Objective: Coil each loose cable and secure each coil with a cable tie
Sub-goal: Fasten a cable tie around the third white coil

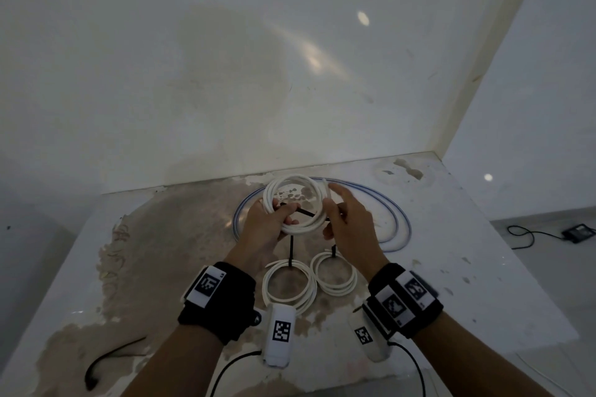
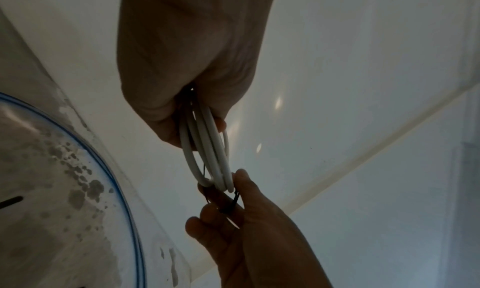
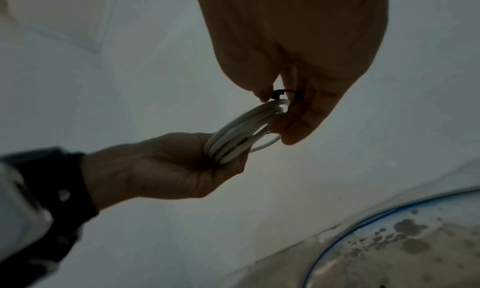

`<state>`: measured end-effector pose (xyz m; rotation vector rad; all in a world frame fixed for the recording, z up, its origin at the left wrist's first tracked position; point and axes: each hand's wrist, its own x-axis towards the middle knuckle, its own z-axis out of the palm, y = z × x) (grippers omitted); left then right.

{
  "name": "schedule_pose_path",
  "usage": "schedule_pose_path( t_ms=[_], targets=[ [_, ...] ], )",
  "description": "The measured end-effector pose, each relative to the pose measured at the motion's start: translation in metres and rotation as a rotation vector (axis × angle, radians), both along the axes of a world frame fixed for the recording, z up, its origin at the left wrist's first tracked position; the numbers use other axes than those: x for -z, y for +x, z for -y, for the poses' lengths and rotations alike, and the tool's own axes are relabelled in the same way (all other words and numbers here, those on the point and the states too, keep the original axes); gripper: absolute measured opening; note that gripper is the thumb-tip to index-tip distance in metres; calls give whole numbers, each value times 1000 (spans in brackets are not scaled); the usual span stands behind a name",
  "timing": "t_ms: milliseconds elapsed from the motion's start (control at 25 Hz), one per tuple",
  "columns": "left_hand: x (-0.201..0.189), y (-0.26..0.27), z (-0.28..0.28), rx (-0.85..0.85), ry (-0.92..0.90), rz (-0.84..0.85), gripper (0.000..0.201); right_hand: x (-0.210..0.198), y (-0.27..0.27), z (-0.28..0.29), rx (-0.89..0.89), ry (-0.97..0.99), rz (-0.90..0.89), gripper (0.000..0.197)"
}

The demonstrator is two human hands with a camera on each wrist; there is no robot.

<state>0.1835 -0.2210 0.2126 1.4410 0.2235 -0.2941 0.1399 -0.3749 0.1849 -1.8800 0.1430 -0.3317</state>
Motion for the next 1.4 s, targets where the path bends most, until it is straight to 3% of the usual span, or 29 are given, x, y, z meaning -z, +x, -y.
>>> schedule_pose_path(
  t_ms=[80,240,360,520,720,1000,1160,1240,1400],
  targets=[
    [-1,0,1,-18,-5,2,23,-2,-5,-2,3,-9,55,22],
    [-2,2,-1,-59,32,31,24,1,-10,-1,-130,-213,82,9],
    [-3,4,-3,-43,32,22,24,1,-7,7,-151,-307,129,11],
    [0,5,0,-18,2,-9,23,-1,-4,8,23,-204,120,26],
    [-4,3,1,-7,0,5,21,3,-6,-1,127,-146,212,20],
    [-3,4,-5,20,-88,-29,23,9,-3,-3,43,-106,202,11],
    [-8,2,-1,28,-166,-7,5,5,0,-4,47,-140,239,3],
    [-7,1,-1,27,-172,9,19,4,2,-5,56,-128,244,3],
    [-11,1,-2,37,-182,27,18,1,3,-8,58,-75,226,4]
  ],
)
